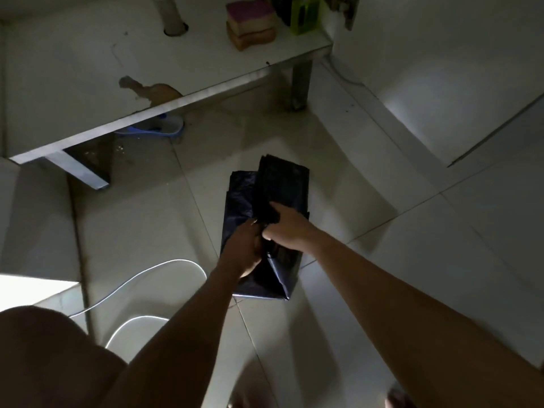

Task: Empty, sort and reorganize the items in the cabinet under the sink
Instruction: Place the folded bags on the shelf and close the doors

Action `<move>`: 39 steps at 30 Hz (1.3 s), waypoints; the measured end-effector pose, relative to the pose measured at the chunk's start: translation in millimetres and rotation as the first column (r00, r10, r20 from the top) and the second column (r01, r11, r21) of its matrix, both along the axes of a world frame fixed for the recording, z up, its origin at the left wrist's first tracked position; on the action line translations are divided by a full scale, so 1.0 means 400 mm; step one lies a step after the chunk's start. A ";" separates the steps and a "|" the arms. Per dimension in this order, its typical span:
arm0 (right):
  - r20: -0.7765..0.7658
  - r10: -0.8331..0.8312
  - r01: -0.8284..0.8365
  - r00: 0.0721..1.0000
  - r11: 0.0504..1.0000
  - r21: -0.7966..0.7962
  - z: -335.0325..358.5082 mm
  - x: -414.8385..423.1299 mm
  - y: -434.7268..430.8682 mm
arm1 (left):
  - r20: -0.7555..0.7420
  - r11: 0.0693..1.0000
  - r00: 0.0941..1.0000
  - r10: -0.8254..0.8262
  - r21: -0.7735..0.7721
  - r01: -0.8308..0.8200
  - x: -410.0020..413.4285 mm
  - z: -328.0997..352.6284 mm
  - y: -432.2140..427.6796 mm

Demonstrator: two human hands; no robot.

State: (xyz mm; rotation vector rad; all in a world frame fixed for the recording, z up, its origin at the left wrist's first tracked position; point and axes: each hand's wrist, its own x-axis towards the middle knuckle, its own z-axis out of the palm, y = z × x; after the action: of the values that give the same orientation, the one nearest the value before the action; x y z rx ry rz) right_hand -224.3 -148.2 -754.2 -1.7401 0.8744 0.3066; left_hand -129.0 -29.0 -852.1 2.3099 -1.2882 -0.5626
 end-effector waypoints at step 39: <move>-0.072 -0.327 0.305 0.942 0.752 0.584 0.248 0.120 -0.184 | -0.870 0.774 -0.017 0.492 0.446 -0.449 0.108 0.418 0.028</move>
State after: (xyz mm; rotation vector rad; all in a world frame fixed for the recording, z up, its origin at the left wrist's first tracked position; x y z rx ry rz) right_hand -176.3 -221.9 -655.2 -0.9925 0.9114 0.2805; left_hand -85.6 -17.7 -684.9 1.4914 0.2278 -1.4570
